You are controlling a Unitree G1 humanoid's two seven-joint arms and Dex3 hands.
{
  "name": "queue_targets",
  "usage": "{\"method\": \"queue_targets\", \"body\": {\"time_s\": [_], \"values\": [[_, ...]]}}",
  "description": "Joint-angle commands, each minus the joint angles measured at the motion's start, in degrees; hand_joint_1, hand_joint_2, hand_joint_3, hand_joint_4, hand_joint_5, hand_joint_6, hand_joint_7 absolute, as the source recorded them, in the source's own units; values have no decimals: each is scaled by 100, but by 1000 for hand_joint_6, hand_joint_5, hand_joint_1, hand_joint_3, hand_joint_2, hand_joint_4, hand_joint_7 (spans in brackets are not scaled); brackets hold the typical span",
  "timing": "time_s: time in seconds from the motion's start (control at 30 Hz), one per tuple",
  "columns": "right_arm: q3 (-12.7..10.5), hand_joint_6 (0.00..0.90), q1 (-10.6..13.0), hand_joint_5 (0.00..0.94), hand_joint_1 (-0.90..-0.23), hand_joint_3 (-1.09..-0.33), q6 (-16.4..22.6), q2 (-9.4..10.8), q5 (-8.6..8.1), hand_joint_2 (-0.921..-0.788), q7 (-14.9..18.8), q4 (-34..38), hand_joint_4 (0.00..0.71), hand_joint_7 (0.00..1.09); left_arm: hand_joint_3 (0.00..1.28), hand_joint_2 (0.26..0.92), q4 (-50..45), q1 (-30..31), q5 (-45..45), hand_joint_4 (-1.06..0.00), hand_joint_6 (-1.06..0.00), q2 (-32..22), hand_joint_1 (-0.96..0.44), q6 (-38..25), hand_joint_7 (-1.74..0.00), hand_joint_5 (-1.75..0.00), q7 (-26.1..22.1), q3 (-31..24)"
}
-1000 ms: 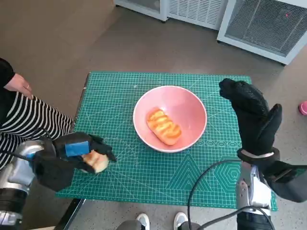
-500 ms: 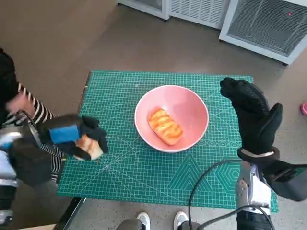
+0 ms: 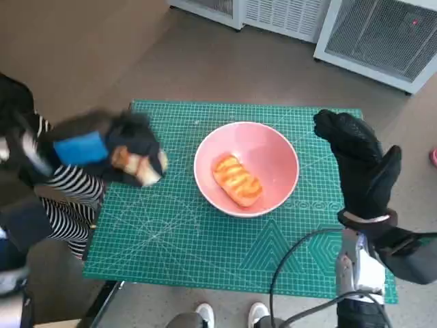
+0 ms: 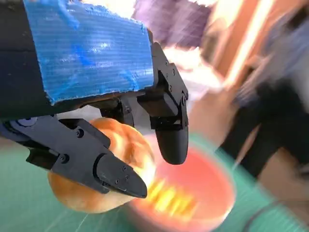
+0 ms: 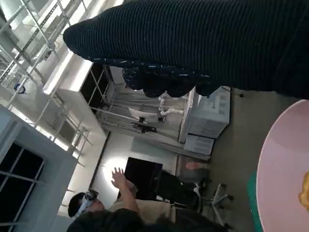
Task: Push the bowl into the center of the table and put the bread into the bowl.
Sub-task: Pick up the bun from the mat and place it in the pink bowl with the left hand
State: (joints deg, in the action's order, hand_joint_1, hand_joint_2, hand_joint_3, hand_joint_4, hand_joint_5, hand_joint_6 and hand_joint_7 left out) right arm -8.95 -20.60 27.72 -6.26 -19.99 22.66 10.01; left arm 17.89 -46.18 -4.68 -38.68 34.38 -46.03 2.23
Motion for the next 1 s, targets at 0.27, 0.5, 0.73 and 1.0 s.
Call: {"method": "queue_targets", "body": {"time_s": [0.27, 0.5, 0.73, 1.0], "values": [[24, 44, 131, 2, -688, -711, 50, 30, 100, -921, -47, 50, 162, 503, 38, 897, 371, -1302, 1231, -761, -718, 1153, 2, -460, -1082, -1082, 849, 705], [-12, 43, 219, 1, -688, -712, 52, -11, 84, -921, -57, -16, 162, 505, 49, 917, 2138, -2047, 1749, -693, -676, 1889, 1, 232, -1169, -1108, 1187, 1202], [-66, 45, 298, 2, -706, -703, 2, -46, 36, -921, -90, -110, 164, 506, 63, 920, 3490, -2559, 2601, -677, -649, 2309, 0, 733, -1199, -1124, 1980, 1663], [-65, 47, 414, 2, -728, -676, -64, -15, 72, -921, -208, -316, 165, 502, 66, 920, 4371, -2775, 3244, -673, -647, 2577, 0, 633, -1218, -1107, 2489, 2046]]}}
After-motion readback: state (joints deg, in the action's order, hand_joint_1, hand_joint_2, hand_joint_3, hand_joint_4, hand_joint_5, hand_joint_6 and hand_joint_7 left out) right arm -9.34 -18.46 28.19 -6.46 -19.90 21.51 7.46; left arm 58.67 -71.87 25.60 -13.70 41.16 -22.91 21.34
